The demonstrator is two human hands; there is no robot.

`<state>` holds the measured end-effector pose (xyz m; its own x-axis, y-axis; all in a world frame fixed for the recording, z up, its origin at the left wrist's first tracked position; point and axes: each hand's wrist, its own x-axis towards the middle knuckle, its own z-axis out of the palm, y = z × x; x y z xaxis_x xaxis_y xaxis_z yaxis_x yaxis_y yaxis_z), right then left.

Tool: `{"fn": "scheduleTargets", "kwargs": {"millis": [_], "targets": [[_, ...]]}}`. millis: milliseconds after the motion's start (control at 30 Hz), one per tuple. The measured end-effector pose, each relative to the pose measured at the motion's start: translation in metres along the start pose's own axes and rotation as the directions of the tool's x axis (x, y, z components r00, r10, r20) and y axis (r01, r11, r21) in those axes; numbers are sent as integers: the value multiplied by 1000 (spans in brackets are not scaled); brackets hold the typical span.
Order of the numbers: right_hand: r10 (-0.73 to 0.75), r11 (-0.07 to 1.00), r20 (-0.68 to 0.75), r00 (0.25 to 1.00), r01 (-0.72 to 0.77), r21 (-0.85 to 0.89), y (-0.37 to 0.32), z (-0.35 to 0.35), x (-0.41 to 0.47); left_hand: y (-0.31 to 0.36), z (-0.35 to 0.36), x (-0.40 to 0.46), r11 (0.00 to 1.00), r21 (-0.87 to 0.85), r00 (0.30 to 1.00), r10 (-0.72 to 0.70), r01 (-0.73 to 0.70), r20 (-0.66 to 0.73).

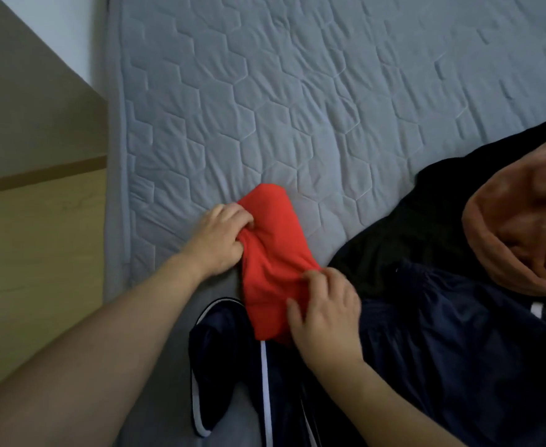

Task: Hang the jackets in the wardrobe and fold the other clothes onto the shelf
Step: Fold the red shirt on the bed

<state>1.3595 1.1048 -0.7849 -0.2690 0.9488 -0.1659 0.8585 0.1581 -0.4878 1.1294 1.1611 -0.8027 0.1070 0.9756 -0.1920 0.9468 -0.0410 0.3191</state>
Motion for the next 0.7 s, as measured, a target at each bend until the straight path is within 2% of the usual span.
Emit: {"fn": "scheduleTargets", "kwargs": {"millis": [33,67,100,167,233,267,300,367,433,500,567,633,700], "targets": [[147,988,19,989,-147,48,5,1,2,2,2,4,980,-160,992,-122,116,-26],[262,960,104,960,-270,75,9,2,5,3,4,10,934,-279,971,-238,222,-25],[321,941,191,928,-336,51,13,4,9,5,6,16,882,-329,935,-356,336,0],[331,943,283,900,-325,-69,15,6,18,5,15,21,773,-383,842,-540,505,21],[320,947,351,880,-304,-101,13,6,29,2,25,21,757,-396,826,-563,520,9],[317,938,394,863,-347,6,14,6,35,0,28,22,745,-428,829,-559,512,19],[313,887,436,843,-424,183,14,7,38,-3,29,24,732,-449,829,-558,512,35],[352,648,439,827,-554,523,18,6,41,-9,30,30,711,-458,823,-561,534,89],[423,334,437,794,-585,739,25,0,41,-13,23,32,608,-564,810,-546,560,216],[481,51,437,760,-521,852,32,-11,43,-7,11,28,443,-740,826,-497,506,267],[567,-174,427,704,-404,898,36,-22,51,2,1,22,316,-872,834,-526,375,167],[587,-273,468,660,-383,882,39,-28,67,14,-3,14,244,-930,776,-627,277,66],[478,-228,569,669,-531,816,34,-29,84,22,4,5,273,-904,745,-663,330,72]]}}
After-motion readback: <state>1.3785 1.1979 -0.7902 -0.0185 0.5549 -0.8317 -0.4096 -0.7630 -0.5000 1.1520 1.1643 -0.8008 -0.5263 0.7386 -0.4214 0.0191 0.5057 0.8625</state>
